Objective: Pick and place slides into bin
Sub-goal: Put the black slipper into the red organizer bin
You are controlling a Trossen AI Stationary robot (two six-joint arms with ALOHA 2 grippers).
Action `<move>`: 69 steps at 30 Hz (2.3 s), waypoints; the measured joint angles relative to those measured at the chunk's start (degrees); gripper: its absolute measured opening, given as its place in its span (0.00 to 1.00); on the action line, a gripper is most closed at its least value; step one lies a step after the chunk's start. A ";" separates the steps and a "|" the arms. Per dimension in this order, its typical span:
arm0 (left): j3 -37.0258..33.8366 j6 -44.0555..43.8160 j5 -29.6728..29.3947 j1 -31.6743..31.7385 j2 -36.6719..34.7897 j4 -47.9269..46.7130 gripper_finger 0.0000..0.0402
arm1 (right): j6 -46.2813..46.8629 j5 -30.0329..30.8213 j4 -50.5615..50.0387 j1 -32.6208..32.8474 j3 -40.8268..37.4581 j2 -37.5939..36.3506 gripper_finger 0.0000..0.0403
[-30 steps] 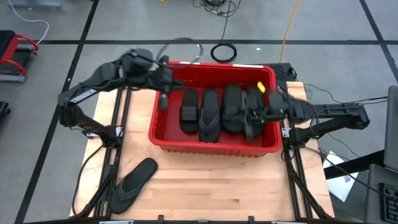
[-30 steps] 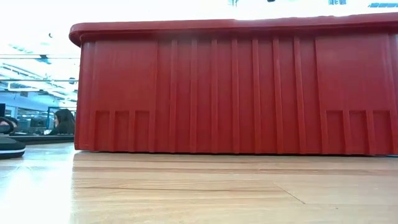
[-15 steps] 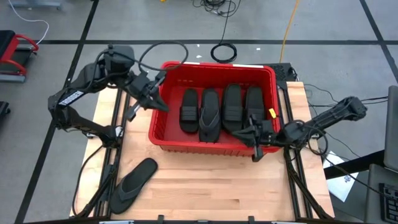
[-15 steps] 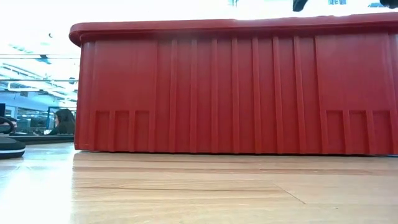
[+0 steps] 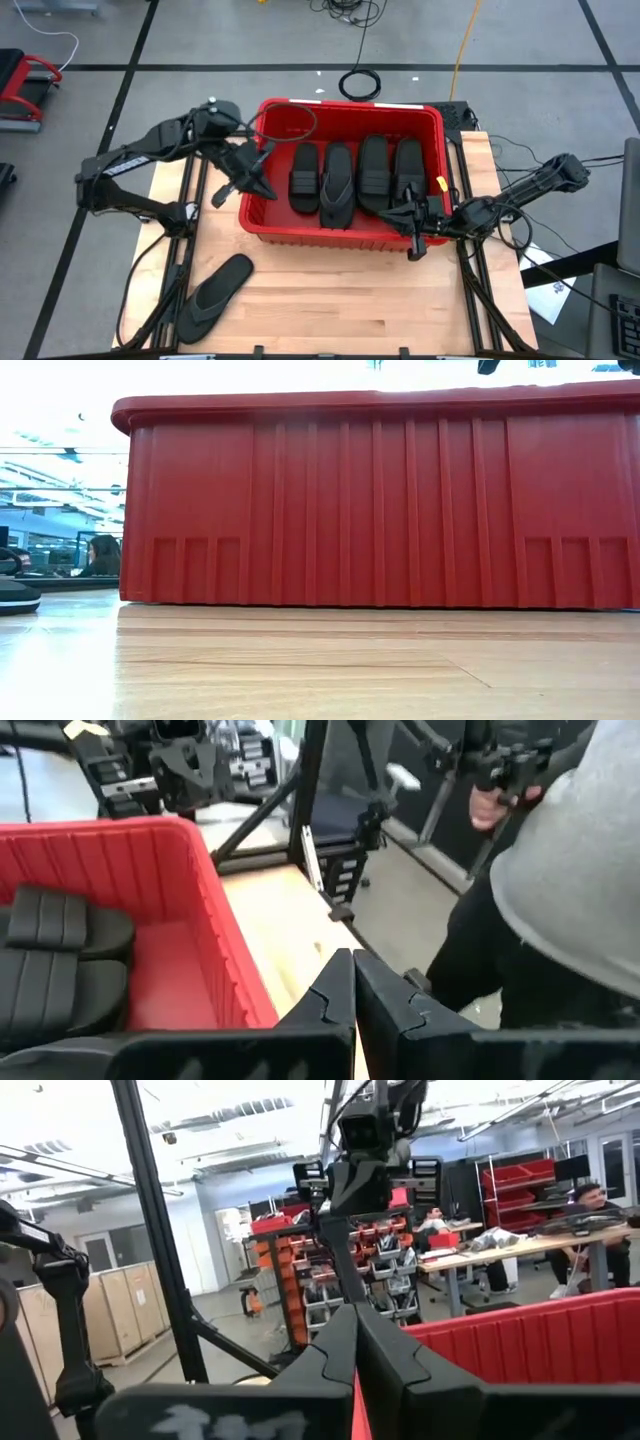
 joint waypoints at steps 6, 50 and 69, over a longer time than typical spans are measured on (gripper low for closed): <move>-9.92 -8.08 -3.93 1.75 -9.86 8.66 0.00 | -0.65 0.03 -0.27 -0.31 0.00 0.00 0.00; -30.84 -33.10 -31.32 -44.71 -16.68 -18.13 0.07 | -1.48 -0.18 -6.75 -0.33 0.02 0.02 0.00; -46.41 -55.06 -20.08 -57.70 -12.57 11.33 0.67 | -1.46 -0.22 -6.91 -0.33 0.02 0.02 0.00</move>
